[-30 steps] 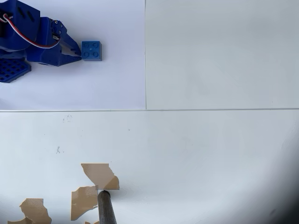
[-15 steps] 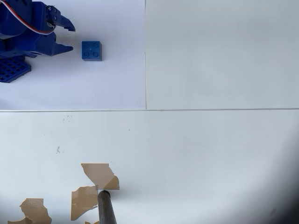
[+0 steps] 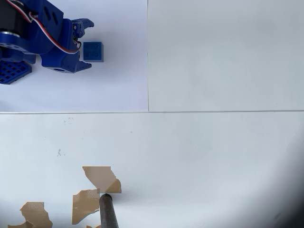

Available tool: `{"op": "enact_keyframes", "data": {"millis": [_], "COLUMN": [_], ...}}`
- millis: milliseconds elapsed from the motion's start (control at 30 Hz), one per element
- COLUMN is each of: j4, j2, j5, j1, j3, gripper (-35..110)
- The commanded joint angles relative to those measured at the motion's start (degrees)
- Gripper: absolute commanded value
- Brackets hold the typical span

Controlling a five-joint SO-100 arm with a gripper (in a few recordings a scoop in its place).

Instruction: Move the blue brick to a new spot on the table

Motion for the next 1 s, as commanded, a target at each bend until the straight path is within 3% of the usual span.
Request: {"op": "enact_keyframes", "data": {"millis": [0,300,567,967], "j4": [-2.9,-10.1,-8.9,6.7], "j2": [-3.3,-9.0,-9.3,-16.5], "j5": [-0.2,2.3,4.8,11.9], "j1": [-0.6,-4.6,-5.7,-8.8], "j3": [-4.3,0.7,0.7,-25.2], "gripper": [33,20,7,4]}}
